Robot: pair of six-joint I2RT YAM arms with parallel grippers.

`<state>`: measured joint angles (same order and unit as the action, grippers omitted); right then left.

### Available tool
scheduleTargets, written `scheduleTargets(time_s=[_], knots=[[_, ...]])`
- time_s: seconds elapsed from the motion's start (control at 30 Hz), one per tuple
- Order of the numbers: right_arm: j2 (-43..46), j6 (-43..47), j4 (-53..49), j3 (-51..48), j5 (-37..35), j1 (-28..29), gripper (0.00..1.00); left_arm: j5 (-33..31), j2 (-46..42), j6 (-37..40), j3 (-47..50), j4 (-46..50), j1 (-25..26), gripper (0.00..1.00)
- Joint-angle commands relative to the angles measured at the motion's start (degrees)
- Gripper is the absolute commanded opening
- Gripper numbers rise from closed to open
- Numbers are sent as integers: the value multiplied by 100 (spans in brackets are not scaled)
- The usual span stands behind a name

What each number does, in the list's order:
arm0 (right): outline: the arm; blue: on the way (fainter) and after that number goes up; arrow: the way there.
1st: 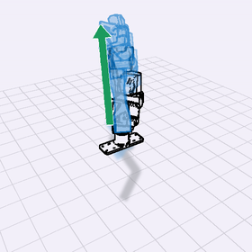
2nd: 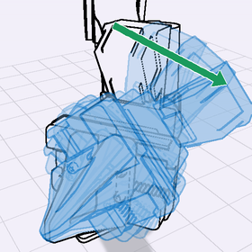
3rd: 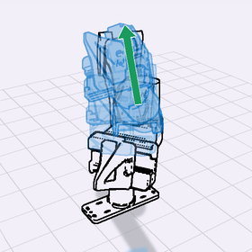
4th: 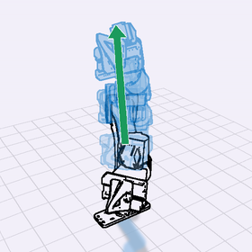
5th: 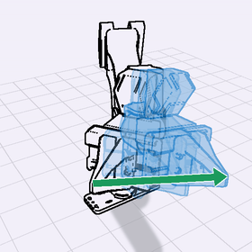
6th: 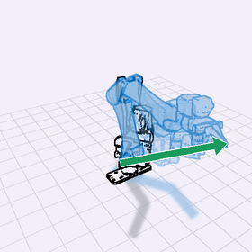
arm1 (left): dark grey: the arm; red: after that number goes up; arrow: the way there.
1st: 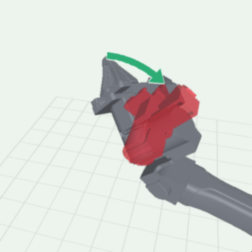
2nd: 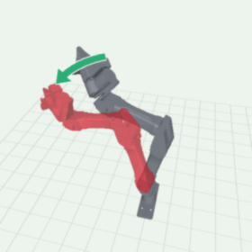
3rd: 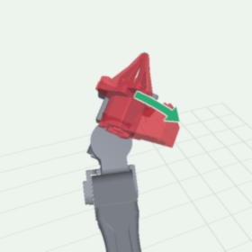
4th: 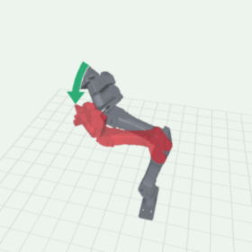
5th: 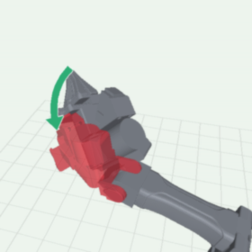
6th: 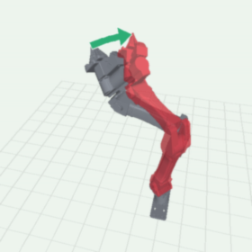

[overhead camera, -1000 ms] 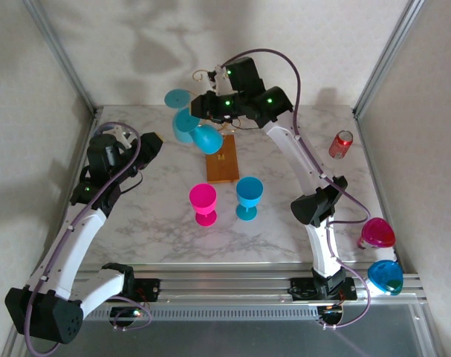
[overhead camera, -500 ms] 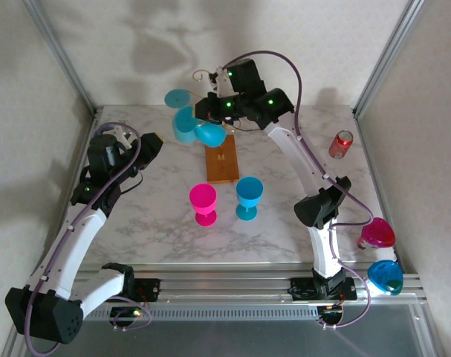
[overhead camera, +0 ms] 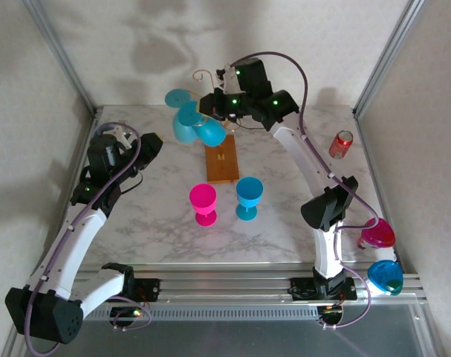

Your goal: Take the wine glass off the wine glass rack

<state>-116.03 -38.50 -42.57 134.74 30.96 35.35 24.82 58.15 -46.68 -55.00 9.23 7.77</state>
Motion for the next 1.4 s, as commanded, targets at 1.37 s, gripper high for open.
scheduleTargets(time_s=[1.37], knots=[[1236, -95, 585, -1300, -148, -402, 0, -93, -194, -33, 25, 68, -56, 39]])
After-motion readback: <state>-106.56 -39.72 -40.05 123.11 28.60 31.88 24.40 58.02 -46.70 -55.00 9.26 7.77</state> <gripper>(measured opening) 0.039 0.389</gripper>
